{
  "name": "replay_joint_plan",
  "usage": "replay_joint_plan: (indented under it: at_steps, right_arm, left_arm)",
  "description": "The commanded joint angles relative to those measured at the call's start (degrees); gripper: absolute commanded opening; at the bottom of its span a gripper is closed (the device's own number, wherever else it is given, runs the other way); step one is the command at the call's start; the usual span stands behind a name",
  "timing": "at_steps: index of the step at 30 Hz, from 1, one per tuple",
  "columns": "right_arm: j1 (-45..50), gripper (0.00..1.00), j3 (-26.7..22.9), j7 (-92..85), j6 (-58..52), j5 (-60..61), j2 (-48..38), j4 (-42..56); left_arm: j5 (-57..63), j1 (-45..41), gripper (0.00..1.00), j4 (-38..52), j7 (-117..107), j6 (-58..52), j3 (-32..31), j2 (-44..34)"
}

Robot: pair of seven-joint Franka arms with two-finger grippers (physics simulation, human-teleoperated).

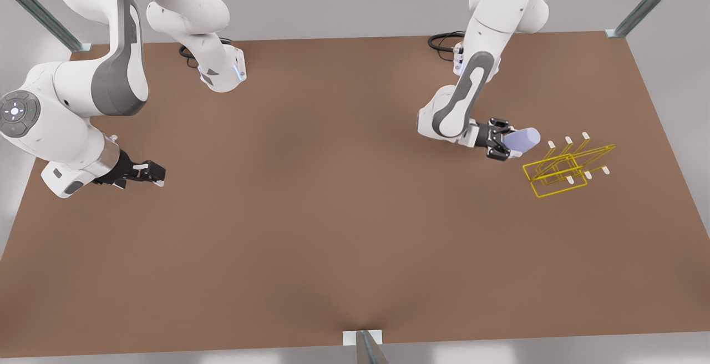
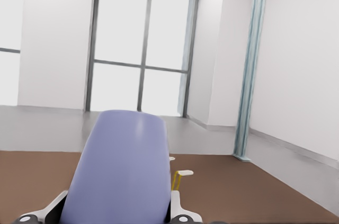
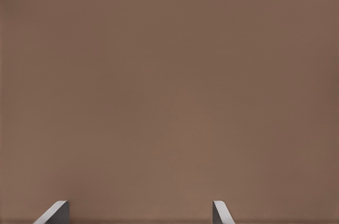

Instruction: Place the cup on the cup holder

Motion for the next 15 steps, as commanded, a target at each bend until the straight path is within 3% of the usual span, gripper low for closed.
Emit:
replay_joint_plan:
  at_steps: [1,6,9,15]
  right_arm:
    - [0.01,1.00,0.00,-0.01,0.05,0.05,-0.06,0.03]
    - [0.01,1.00,0.00,0.08,0.05,0.05,-0.06,0.03]
    - [0.01,1.00,0.08,0.17,0.05,0.05,-0.06,0.03]
    - [0.01,1.00,0.00,0.08,0.05,0.14,0.02,0.03]
  left_arm:
    - [1.17,0.01,0.79,-1.82,-8.18,4.71,0.02,-1.45]
    - [1.52,1.15,0.79,-1.99,-8.09,4.98,0.28,-2.06]
    - [10.04,7.91,0.79,-1.99,-8.00,6.55,0.46,-2.59]
    - [11.36,8.35,0.79,-4.54,-7.83,6.56,0.63,-6.28]
